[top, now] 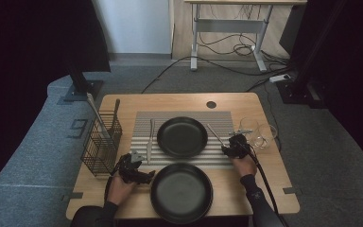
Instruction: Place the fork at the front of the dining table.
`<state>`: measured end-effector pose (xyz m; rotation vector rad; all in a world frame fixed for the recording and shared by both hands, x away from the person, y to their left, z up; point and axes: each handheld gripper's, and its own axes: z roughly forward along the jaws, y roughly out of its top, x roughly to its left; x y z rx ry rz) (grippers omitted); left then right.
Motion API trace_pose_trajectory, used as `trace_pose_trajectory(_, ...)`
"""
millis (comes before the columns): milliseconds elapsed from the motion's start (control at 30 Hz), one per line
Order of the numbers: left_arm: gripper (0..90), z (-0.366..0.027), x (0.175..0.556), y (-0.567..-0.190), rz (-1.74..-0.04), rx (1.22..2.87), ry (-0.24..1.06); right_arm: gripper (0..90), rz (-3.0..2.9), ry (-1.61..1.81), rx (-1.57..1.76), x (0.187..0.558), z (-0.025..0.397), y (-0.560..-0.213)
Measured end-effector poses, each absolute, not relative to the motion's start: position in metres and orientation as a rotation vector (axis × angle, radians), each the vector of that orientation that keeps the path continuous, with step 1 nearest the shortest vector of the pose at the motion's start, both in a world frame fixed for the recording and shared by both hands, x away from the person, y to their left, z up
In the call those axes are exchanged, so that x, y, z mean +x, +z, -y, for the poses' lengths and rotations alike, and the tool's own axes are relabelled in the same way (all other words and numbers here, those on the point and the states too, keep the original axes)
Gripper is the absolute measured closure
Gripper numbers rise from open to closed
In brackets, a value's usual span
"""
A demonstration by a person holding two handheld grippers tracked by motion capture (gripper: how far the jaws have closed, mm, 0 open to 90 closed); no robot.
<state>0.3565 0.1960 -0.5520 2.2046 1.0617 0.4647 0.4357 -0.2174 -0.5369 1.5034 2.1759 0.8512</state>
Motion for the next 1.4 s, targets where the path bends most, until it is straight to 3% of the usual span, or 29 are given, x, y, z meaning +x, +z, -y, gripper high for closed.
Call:
trace_pose_trajectory(667,0.0,-0.195,0.357,-0.552,-1.058,2.206,0.466,52.0,-2.303,0.947,1.397,0.419,0.184,-0.536)
trace_pose_trajectory(1067,0.0,-0.196,0.357,-0.552,-1.059,2.207,0.461,28.3,-2.201,0.814,1.431,0.467,0.181,-0.531)
trace_pose_trajectory(1400,0.0,-0.196,0.358,-0.552,-1.06,2.207,0.452,25.1,-2.12,0.795,1.517,0.501,0.176,-0.536)
